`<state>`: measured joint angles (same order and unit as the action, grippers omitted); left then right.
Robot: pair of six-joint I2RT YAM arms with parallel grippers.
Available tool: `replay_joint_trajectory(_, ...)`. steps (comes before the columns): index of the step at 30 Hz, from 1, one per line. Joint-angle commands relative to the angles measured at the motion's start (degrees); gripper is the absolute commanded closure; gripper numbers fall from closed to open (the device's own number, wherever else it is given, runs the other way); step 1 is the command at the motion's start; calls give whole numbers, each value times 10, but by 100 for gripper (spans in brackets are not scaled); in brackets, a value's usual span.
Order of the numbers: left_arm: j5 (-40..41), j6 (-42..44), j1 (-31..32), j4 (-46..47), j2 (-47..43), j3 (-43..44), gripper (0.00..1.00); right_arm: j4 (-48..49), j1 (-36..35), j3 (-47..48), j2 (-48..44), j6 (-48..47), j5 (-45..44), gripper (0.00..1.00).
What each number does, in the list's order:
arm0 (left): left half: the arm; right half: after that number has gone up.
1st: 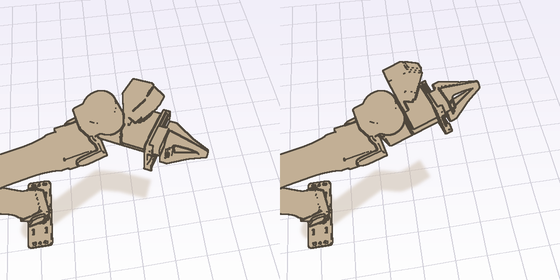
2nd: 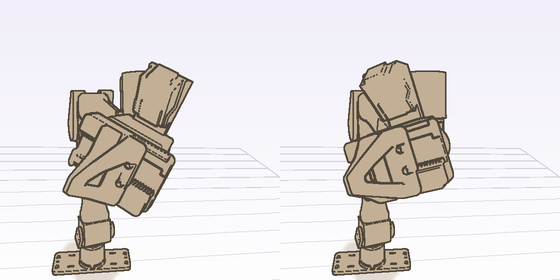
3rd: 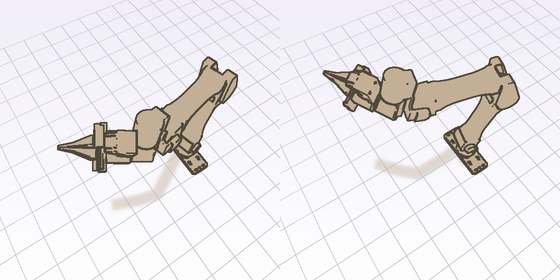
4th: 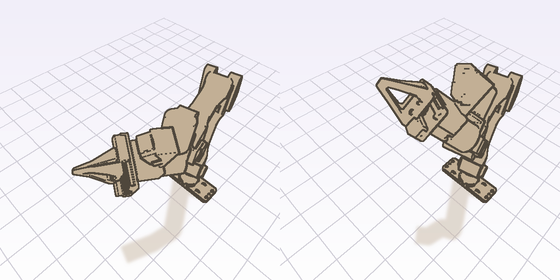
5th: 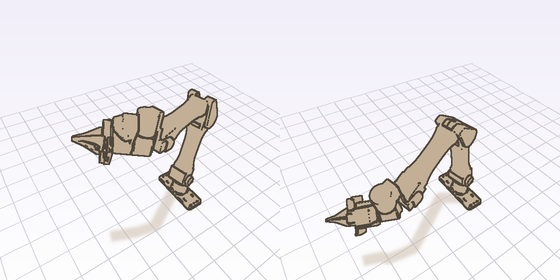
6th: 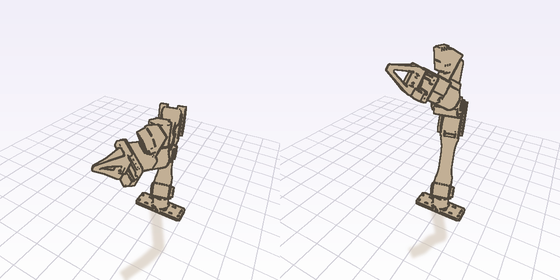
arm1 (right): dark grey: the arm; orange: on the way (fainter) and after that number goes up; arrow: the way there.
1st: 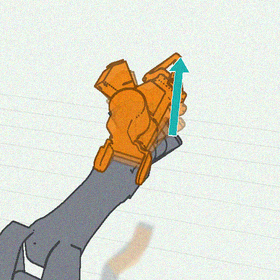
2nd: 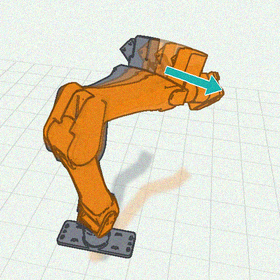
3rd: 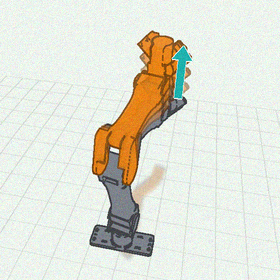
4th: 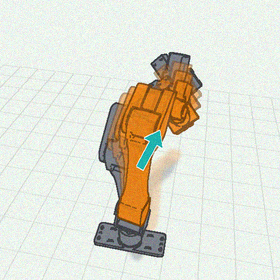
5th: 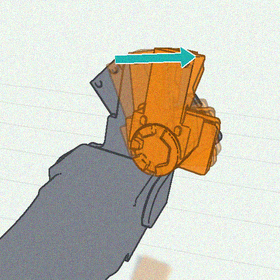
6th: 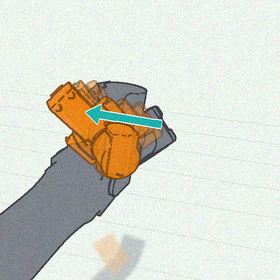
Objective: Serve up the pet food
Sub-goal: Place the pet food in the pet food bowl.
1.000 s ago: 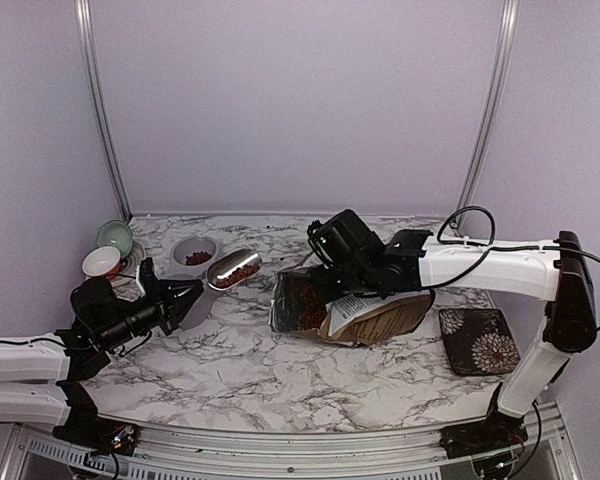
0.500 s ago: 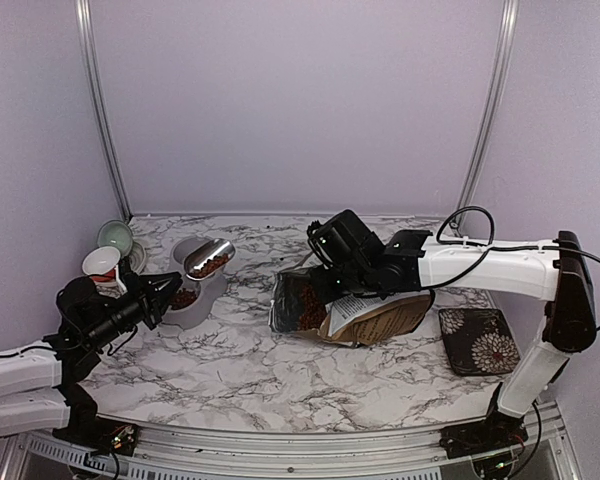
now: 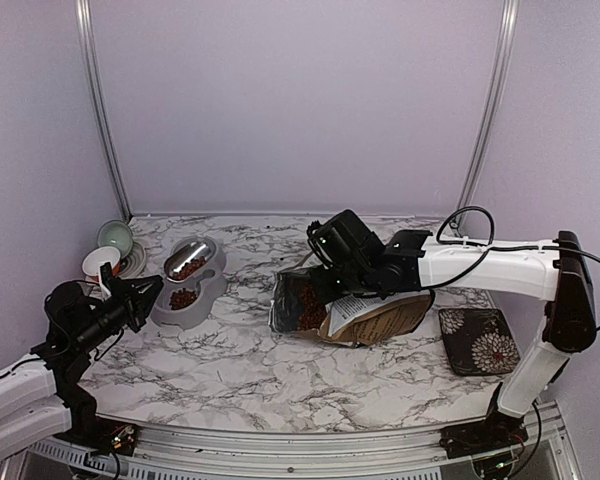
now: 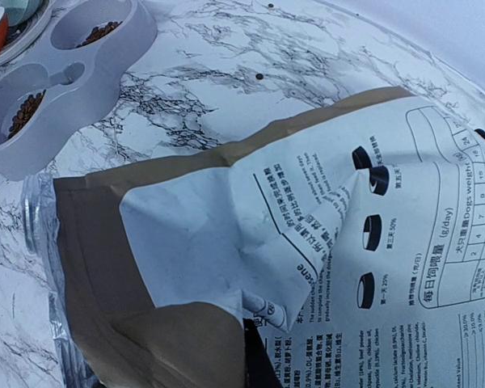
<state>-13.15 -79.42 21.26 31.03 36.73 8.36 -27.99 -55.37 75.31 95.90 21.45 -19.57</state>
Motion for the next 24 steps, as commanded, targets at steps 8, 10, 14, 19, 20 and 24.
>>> replay_joint_trajectory(8, -2, 36, -38, -101, -71, -12, 100, 8, 15, 14, -3, 10, -24, 100)
replay_joint_trajectory(10, 1, 41, -44, -115, -80, -12, 100, 7, 16, 15, -4, 10, -24, 100)
replay_joint_trajectory(14, 11, 54, -55, -141, -91, -12, 100, 7, 16, 15, -4, 10, -25, 100)
replay_joint_trajectory(19, 18, 64, -64, -153, -93, -17, 100, 7, 16, 15, -4, 9, -23, 100)
replay_joint_trajectory(20, 19, 65, -65, -154, -93, -19, 100, 8, 16, 15, -3, 8, -23, 100)
replay_joint_trajectory(24, 25, 73, -69, -158, -94, -22, 100, 7, 16, 19, 0, 7, -22, 100)
